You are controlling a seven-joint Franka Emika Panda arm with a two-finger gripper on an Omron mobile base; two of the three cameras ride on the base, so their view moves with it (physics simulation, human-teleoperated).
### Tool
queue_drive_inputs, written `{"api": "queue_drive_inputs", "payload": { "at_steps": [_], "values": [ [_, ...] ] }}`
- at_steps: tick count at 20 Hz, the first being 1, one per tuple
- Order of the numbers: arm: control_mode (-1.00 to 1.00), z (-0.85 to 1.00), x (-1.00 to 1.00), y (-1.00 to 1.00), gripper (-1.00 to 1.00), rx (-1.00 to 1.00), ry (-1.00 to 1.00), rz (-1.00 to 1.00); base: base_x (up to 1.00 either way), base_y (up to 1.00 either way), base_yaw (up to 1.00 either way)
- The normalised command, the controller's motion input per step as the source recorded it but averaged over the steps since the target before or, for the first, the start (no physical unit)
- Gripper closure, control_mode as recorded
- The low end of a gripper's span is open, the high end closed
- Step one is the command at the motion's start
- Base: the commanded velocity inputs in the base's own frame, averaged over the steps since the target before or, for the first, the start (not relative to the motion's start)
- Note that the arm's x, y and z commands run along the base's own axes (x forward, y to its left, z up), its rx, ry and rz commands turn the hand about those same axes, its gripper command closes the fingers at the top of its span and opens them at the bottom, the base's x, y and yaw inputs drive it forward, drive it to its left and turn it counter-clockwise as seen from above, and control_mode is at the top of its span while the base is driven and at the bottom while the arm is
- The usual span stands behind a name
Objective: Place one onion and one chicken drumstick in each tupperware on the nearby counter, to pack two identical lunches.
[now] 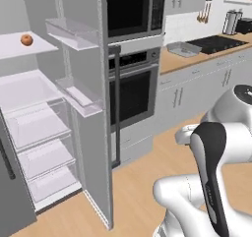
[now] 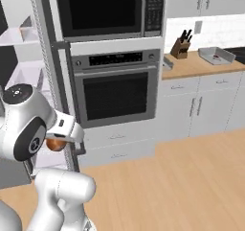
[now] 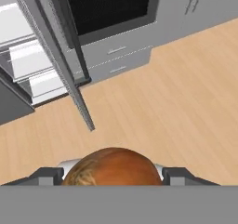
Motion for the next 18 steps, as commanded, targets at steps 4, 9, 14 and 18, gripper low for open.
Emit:
{"api": "queue_drive_inputs", "payload": {
  "at_steps": [4,9,14,18],
  "values": [
    [1.00,0.00,0.00,0.00,1.00,0.00,0.00,0.00,0.63,-0.85,-0.04],
    [1.00,0.00,0.00,0.00,1.00,0.00,0.00,0.00,1.00,-0.60,0.14],
    [1.00,0.00,0.00,0.00,1.00,0.00,0.00,0.00,1.00,-0.56,0.18],
    [1.00,0.00,0.00,0.00,1.00,0.00,0.00,0.00,1.00,-0.33,0.18]
  ]
}}
